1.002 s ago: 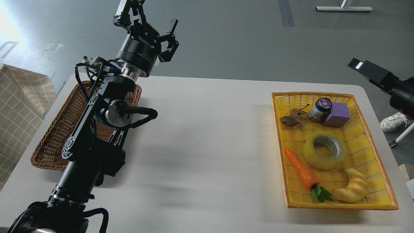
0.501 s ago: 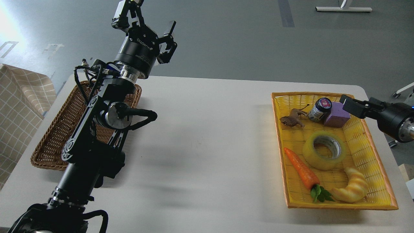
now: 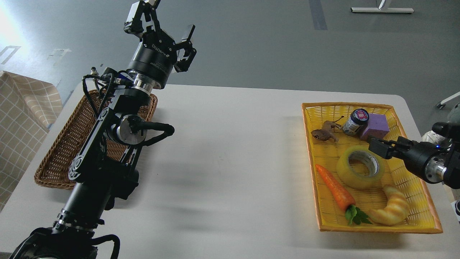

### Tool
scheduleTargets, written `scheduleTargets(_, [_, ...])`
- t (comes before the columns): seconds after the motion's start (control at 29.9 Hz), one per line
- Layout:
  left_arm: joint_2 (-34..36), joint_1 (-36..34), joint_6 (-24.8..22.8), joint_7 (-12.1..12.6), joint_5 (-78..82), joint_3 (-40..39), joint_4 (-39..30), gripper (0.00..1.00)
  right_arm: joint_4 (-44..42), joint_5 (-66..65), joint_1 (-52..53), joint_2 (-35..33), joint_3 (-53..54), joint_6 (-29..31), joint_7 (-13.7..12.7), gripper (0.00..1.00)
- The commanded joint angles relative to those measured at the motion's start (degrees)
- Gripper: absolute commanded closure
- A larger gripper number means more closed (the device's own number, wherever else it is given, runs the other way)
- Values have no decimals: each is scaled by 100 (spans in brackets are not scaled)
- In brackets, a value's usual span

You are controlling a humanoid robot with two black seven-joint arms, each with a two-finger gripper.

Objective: Place and transfer tape with both arms
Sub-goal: 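Grasp the yellow tape roll in the tray with the right gripper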

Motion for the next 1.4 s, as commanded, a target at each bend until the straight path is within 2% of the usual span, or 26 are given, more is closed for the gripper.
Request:
scheduleTargets(0.0, [0,0,0,-10,-4,8,1,2,-59,-36,-24,46,-21,0,-25,9])
scheduleTargets(0.43, [0,9,0,-10,-4,8,1,2,-94,-160,-50,116,-267,0,-25,14])
scheduleTargets(0.57, [0,9,0,-10,5,8,1,2,-173,-160,-50,125,-293,0,-25,19])
scheduleTargets(1.07, [0,71,27,-10,5,-1,1,2,-261,-186,-50,116,-469,0,-25,20])
scheduleTargets(1.1, [0,71,27,-10,5,-1,1,2,-261,-186,-50,107,-469,0,-25,22])
scheduleTargets(1.17, [0,79,27,-10,5,-1,1,2,-296,-177,-50,99,-478,0,-34,35])
scheduleTargets(1.2, [0,79,27,-10,5,-1,1,2,-296,-177,-50,99,-478,0,-34,35])
scheduleTargets(1.27, [0,79,27,-10,5,-9,1,2,-367,-177,-50,99,-478,0,-34,43])
scheduleTargets(1.34, [0,79,27,-10,5,-9,1,2,-367,-177,-50,99,-478,0,-34,56])
scheduleTargets(1.37, [0,79,27,-10,5,-9,1,2,-367,-177,-50,99,-478,0,-34,58])
